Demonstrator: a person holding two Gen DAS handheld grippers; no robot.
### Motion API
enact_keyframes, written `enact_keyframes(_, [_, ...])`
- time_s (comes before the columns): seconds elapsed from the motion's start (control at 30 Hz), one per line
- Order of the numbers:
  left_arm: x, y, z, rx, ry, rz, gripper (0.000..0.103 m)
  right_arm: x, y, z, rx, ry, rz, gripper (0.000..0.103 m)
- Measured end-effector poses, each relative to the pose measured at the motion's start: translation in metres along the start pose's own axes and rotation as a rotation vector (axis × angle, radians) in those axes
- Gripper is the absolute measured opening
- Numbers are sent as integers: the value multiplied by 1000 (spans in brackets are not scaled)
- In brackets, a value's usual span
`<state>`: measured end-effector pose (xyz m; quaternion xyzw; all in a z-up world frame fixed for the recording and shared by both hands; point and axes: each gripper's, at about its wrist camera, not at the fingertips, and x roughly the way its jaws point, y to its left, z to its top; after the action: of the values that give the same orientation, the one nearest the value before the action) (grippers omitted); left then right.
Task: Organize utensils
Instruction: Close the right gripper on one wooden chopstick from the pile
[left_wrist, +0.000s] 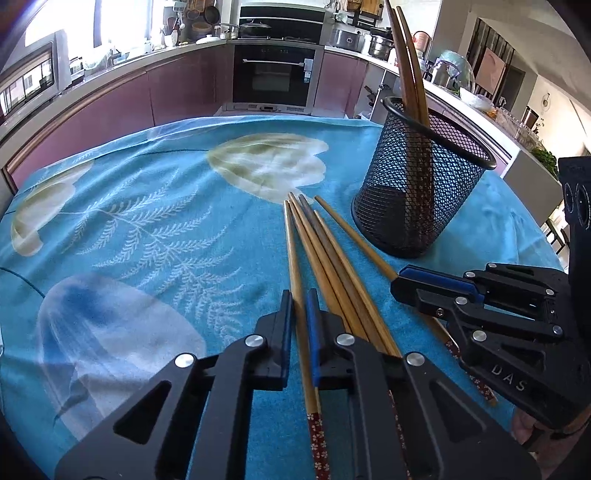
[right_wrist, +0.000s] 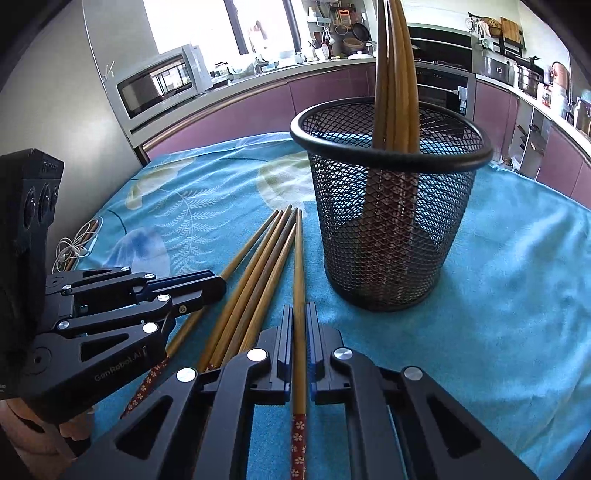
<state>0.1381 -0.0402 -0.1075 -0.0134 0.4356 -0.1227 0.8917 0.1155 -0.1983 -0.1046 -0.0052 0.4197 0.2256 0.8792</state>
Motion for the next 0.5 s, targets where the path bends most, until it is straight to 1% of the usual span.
enact_keyframes(0.23, [-13,1,-5,-4,-17,-33,8,-10,5,-3,-21,-8,53,6])
enact_keyframes(0.33, [-17,-1,-8,9,-15,-53,8,-8,9,-4,-38,9,60,6])
enact_keyframes(0.5, [-13,-1,-13,19,8,-55,8,-3,9,-5,-41,38,53,6])
